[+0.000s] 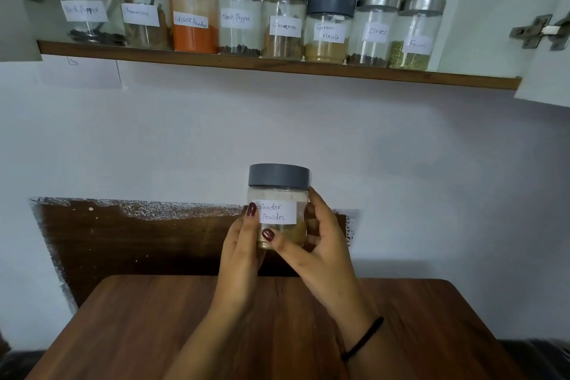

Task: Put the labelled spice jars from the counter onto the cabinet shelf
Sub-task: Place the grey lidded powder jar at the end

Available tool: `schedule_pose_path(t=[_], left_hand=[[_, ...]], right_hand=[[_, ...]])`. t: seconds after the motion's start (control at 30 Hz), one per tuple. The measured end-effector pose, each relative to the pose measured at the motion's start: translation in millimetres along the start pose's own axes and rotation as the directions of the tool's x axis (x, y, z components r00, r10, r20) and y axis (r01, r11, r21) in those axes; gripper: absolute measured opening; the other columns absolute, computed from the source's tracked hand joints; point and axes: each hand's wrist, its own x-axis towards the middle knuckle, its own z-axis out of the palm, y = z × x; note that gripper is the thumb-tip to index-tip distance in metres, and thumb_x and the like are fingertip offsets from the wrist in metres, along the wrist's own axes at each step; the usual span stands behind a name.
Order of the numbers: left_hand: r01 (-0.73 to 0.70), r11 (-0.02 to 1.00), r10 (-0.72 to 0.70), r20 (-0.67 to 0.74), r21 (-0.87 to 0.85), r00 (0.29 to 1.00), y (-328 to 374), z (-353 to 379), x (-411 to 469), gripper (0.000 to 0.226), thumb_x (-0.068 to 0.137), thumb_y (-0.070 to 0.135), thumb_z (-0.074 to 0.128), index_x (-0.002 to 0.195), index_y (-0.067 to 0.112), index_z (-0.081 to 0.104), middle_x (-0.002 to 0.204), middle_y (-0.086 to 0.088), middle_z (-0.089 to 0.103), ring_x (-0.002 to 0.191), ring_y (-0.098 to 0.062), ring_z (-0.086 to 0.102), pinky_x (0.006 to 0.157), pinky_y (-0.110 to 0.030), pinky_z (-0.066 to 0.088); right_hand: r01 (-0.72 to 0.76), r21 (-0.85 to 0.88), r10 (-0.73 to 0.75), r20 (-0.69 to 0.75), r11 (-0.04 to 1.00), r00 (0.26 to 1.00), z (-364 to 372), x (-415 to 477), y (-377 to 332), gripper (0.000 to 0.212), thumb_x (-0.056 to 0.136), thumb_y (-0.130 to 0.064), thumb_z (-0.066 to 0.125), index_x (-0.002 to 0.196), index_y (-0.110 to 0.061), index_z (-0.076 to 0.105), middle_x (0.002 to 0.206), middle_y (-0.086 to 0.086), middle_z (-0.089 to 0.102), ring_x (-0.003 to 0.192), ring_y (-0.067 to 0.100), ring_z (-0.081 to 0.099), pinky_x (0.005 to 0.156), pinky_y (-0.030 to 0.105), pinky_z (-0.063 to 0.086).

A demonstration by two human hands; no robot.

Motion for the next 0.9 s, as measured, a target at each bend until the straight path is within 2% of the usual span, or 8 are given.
schedule_pose_path(t=[0.13,0.2,0.27,0.37,0.53,0.7,0.8,0.9], left_hand=[[-0.024,0.999,0.023,0.025,0.023,0.999,3.4,-1.4,2.2,0.054,0.094,0.052,0.054,0.123,0.008,0.062,0.117,-0.014,0.07,0.112,-0.027,0.067,0.104,-0.053,0.047],[-0.018,1.0,0.017,0.054,0.011,0.998,6.6,-3.2,4.7,0.06,0.092,0.058,0.049,0.127,0.01,0.061,0.12,-0.015,0.069,0.116,-0.028,0.065,0.105,-0.054,0.046],[0.025,0.999,-0.022,0.091,-0.035,0.996,9.7,-6.7,8.5,0.071,0.091,0.068,0.039,0.129,0.012,0.061,0.122,-0.016,0.069,0.118,-0.029,0.064,0.107,-0.051,0.044],[0.025,0.998,-0.014,0.164,-0.062,0.986,13.4,-9.7,11.3,0.066,0.091,0.06,0.034,0.129,0.015,0.061,0.12,-0.014,0.07,0.116,-0.029,0.065,0.1,-0.045,0.048],[-0.034,0.997,0.048,0.205,-0.071,0.978,14.7,-3.8,13.5,0.054,0.092,0.051,0.035,0.125,0.017,0.063,0.116,-0.011,0.072,0.111,-0.025,0.068,0.088,-0.034,0.057],[-0.032,0.997,0.047,0.226,-0.067,0.973,18.2,9.2,14.5,0.051,0.09,0.052,0.038,0.12,0.02,0.065,0.113,-0.009,0.073,0.109,-0.023,0.069,0.089,-0.035,0.057],[-0.149,0.988,0.139,0.198,0.035,0.97,15.2,22.3,13.7,0.043,0.096,0.05,0.043,0.118,0.021,0.065,0.112,-0.003,0.073,0.108,-0.021,0.068,0.093,-0.038,0.055],[-0.302,0.948,0.286,0.153,0.096,0.946,12.8,38.5,13.2,0.034,0.095,0.04,0.049,0.116,0.019,0.064,0.108,0.004,0.072,0.104,-0.012,0.068,0.081,-0.021,0.056]], right_hand=[[-0.021,0.104,0.019,0.016,0.994,1.0,-2.8,1.9,-7.2,0.068,0.074,-0.02,0.085,0.131,-0.034,0.052,0.113,-0.013,0.067,0.107,0.01,0.066,0.083,0.028,0.058],[-0.049,0.16,0.047,0.016,0.986,0.999,-3.7,1.7,-10.0,0.071,0.072,-0.014,0.083,0.133,-0.031,0.05,0.11,-0.017,0.068,0.106,0.009,0.067,0.082,0.024,0.057],[-0.065,0.177,0.063,0.021,0.982,0.998,-4.0,2.0,-10.2,0.077,0.069,-0.021,0.084,0.137,-0.029,0.048,0.113,-0.017,0.067,0.109,0.008,0.066,0.083,0.024,0.056],[-0.09,0.211,0.088,0.019,0.973,0.996,-2.0,1.4,-10.5,0.083,0.068,-0.025,0.087,0.139,-0.032,0.044,0.119,-0.009,0.065,0.111,0.01,0.065,0.084,0.025,0.056],[-0.083,0.15,0.089,-0.032,0.985,0.996,-1.8,-0.9,-13.1,0.064,0.069,-0.024,0.087,0.12,-0.034,0.049,0.113,-0.018,0.065,0.11,0.01,0.064,0.089,0.034,0.057],[-0.044,0.121,0.057,-0.105,0.992,0.993,-16.3,-6.5,-20.2,0.064,0.067,-0.021,0.083,0.121,-0.029,0.049,0.117,-0.011,0.066,0.109,0.012,0.066,0.085,0.028,0.057],[-0.031,0.112,0.05,-0.177,0.993,0.983,-28.8,-11.4,-21.8,0.067,0.064,-0.024,0.084,0.121,-0.03,0.05,0.117,-0.013,0.065,0.108,0.009,0.065,0.082,0.026,0.057],[-0.011,0.117,0.04,-0.245,0.993,0.969,-47.3,-10.8,-23.3,0.071,0.062,-0.029,0.09,0.121,-0.029,0.05,0.119,-0.009,0.065,0.108,0.009,0.065,0.08,0.025,0.057]])
